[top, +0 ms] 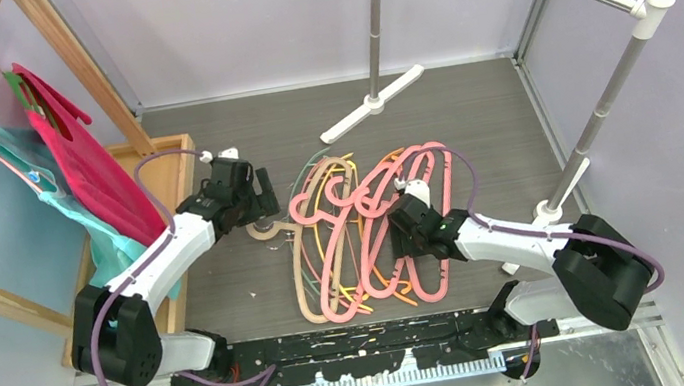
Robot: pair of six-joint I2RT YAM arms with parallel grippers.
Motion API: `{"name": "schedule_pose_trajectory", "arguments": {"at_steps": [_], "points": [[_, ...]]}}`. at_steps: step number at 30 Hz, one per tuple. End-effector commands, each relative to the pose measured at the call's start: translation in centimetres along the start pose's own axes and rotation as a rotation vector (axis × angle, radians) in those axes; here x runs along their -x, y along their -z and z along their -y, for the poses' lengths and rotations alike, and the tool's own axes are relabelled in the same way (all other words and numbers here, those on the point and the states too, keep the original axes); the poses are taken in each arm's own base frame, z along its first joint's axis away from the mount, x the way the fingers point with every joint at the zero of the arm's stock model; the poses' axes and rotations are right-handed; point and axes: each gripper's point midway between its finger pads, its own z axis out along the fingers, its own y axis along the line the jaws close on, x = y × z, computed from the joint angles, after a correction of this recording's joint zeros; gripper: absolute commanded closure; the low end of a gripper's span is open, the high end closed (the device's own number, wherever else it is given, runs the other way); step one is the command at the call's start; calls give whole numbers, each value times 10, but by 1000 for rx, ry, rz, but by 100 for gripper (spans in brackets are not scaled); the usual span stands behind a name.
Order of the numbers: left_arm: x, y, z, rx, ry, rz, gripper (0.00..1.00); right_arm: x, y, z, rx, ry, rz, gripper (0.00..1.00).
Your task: Organize the hangers
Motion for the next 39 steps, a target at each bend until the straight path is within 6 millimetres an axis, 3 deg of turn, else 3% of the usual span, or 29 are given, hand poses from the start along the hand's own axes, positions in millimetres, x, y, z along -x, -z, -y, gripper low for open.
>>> {"name": "schedule_pose_trajectory", "arguments": {"at_steps": [1, 5, 9, 11, 20, 24, 30, 36, 39], "points": [[7, -1, 7, -26, 16, 31, 2, 4, -2, -3, -2, -34, 33, 44], [4, -2, 6, -22, 14, 25, 2, 4, -2, -2, -6, -36, 34, 57], [2, -3, 4, -18, 14, 24, 2, 7, 1, -3, -8, -37, 39, 82], [1, -3, 3, -15, 14, 23, 2, 11, 4, -4, -10, -35, 38, 87], [0, -5, 2, -10, 13, 20, 2, 38, 43, -18, 36, -25, 54, 86], [-3, -7, 2, -7, 12, 12, 2, 50, 57, -26, 77, -32, 82, 80], [-5, -9, 2, -9, 14, -1, 2, 38, 43, -31, 99, -20, 49, 77], [-5, -9, 1, -2, 10, -1, 2, 24, 24, -28, 80, -7, 19, 61], [-7, -10, 0, 3, 9, -5, 2, 20, 20, -25, 66, -2, 11, 58]]}}
